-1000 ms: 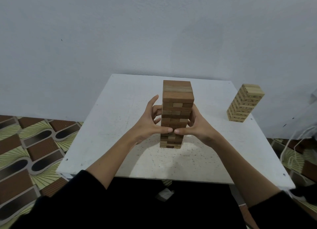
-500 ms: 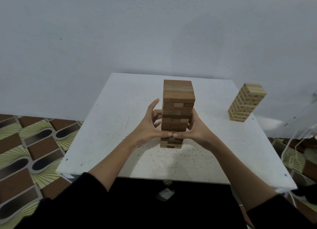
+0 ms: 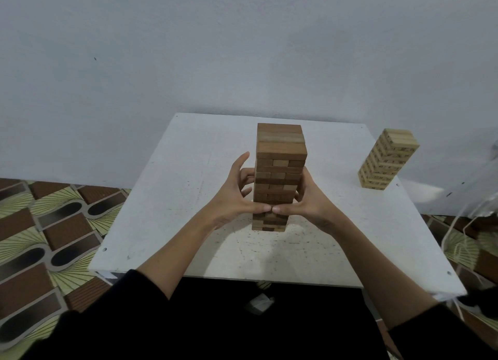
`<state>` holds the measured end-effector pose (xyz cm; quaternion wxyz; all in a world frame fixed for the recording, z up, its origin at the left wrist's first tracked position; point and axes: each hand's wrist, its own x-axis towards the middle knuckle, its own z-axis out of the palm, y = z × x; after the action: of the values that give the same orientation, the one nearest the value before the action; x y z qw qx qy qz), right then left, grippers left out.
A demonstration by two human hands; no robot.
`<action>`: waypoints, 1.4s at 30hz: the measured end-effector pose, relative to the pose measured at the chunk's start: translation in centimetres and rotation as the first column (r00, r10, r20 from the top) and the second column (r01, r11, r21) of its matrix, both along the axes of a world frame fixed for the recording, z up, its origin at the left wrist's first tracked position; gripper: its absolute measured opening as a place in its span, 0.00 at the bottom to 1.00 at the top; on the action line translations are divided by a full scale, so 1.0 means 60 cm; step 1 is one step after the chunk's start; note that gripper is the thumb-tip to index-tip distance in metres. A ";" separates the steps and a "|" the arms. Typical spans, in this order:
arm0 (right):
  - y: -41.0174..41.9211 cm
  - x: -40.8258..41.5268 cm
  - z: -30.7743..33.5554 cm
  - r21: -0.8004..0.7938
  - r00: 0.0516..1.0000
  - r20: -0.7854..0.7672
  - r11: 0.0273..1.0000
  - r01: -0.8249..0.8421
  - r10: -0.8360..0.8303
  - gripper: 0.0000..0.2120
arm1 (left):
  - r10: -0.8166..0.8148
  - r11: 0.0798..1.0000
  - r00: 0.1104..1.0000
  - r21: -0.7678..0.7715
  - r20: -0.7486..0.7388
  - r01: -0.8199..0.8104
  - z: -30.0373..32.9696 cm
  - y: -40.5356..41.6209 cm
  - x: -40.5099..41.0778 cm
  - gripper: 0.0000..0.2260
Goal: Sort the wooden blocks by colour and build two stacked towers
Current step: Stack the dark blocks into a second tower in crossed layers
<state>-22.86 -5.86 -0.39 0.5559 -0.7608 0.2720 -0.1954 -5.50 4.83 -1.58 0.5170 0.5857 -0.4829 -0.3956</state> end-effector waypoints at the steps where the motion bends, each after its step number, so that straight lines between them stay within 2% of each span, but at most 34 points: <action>1: 0.000 0.000 0.000 -0.002 1.000 -0.001 1.000 0.003 -0.003 0.47 | 0.001 1.000 1.000 0.001 0.001 -0.001 0.000 0.000 0.000 0.53; 15: -0.003 0.003 0.001 -0.010 0.999 -0.033 1.000 0.013 -0.014 0.46 | 0.036 0.999 0.999 -0.009 0.010 -0.035 -0.002 -0.001 -0.002 0.52; 19: -0.003 0.001 0.001 -0.001 0.999 -0.032 1.000 0.010 -0.010 0.48 | 0.036 0.999 0.999 -0.008 0.010 -0.036 -0.003 -0.001 -0.001 0.52; 27: 0.001 -0.004 -0.007 0.012 0.999 -0.027 1.000 -0.024 0.024 0.50 | -0.035 0.998 0.998 0.048 0.044 0.032 -0.011 0.005 -0.002 0.55; 35: 0.003 0.000 -0.014 0.007 0.999 -0.033 1.000 -0.016 0.016 0.46 | -0.007 0.999 0.999 0.044 0.035 0.006 -0.020 0.005 0.000 0.54; 42: 0.003 -0.001 -0.022 -0.006 0.999 -0.035 1.000 -0.011 0.010 0.48 | -0.021 0.999 0.998 0.046 0.053 0.019 -0.023 0.003 -0.003 0.54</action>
<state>-22.90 -5.68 -1.74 0.5499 -0.7671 0.2769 -0.1800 -5.66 4.99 -2.99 0.4866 0.6028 -0.4933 -0.3957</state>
